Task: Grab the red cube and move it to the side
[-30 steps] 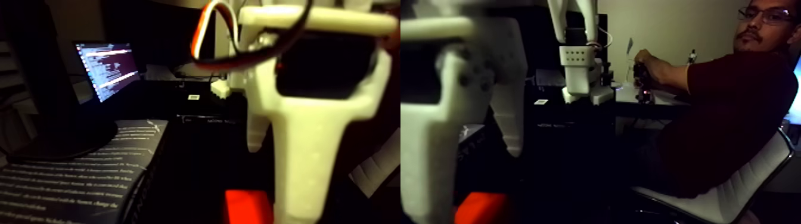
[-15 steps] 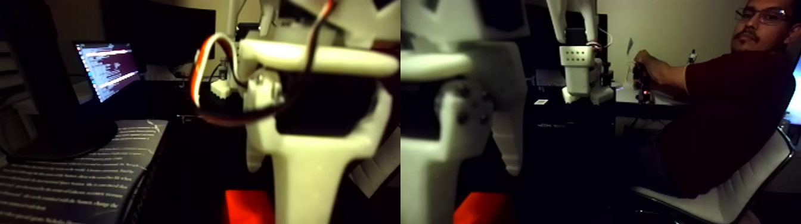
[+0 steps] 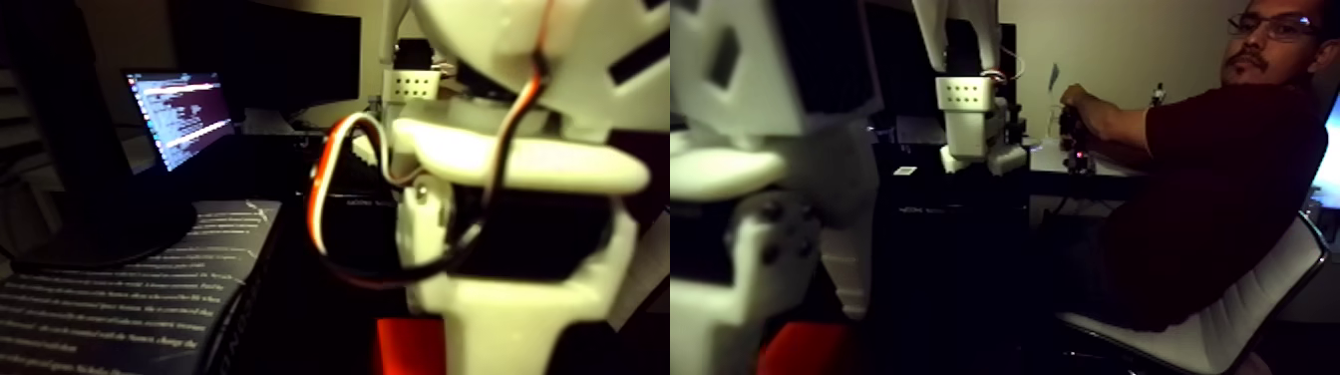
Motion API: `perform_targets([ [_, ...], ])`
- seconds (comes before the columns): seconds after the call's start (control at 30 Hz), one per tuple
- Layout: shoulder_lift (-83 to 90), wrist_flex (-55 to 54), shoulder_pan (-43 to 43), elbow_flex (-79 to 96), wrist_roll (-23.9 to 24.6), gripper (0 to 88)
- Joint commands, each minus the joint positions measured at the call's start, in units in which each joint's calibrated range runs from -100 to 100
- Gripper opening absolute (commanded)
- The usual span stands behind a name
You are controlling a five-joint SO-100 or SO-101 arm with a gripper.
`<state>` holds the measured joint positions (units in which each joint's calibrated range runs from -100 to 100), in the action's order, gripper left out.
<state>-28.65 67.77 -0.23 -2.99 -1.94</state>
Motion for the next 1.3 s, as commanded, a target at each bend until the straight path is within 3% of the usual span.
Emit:
perform_targets([
  [0.0, 0.25, -0.45, -0.52, -2.04, 0.19, 34.7],
  [1.27, -0.09, -0.45, -0.68, -1.50, 0.13, 34.7],
])
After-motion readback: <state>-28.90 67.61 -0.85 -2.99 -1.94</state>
